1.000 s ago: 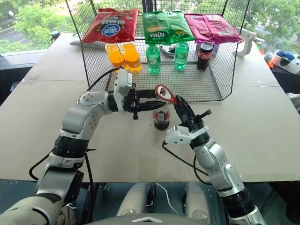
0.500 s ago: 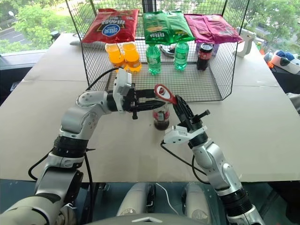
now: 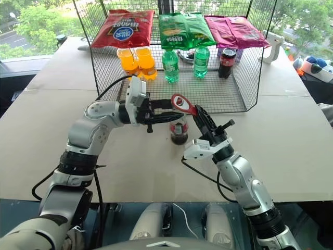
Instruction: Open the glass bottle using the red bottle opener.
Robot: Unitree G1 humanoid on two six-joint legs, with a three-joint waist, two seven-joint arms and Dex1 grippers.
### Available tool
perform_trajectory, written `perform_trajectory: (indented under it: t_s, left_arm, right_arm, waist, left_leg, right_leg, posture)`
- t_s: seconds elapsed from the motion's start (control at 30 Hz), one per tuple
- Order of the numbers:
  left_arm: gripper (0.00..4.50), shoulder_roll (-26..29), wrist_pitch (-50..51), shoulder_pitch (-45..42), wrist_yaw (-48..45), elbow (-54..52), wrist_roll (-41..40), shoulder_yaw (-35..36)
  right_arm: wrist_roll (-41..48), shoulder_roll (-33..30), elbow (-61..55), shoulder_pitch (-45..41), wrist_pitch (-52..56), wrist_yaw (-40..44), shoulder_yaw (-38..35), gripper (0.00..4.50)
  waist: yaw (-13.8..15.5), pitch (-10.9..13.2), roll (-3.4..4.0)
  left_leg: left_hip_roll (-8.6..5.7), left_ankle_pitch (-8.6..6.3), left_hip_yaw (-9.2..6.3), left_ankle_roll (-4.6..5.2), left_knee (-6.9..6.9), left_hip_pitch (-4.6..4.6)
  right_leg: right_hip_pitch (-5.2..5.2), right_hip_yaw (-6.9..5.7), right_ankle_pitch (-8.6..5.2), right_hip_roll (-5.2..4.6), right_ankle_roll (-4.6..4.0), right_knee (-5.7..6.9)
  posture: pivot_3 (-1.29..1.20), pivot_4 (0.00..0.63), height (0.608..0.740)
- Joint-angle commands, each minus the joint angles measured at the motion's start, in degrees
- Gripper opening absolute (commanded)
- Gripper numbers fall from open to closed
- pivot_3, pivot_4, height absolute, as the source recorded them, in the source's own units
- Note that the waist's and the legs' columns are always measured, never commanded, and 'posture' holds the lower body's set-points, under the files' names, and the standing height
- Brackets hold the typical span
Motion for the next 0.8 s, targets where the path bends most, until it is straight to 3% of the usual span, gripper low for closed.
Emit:
perform_trajectory:
  t_s: [0.03,0.8]
  left_arm:
    - [1.51,-0.5,-1.3,-1.6,-0.5,-0.9,0.2,-0.6]
    - [1.51,-0.2,-1.5,-1.9,-2.1,-0.8,0.9,-0.9]
  right_arm:
    - [-0.2,-0.9,0.5,0.1,-0.6,2.8,1.6,0.00]
    - [4.3,-3.9,-4.9,0.0,0.8,10.5,-1.5,0.00]
  waist:
    - [0.0,0.0,0.00]
    - [0.0,0.0,0.00]
  left_leg:
    - [0.00,0.00,0.00,0.00,0.00,0.00]
    - [0.00,0.00,0.00,0.01,0.00,0.00]
  right_leg:
    - [0.00,0.00,0.00,0.00,0.00,0.00]
    - [0.01,0.00,0.00,0.00,0.00,0.00]
  posture:
    - [0.00,0.150,0.740]
    - [0.00,0.150,0.740]
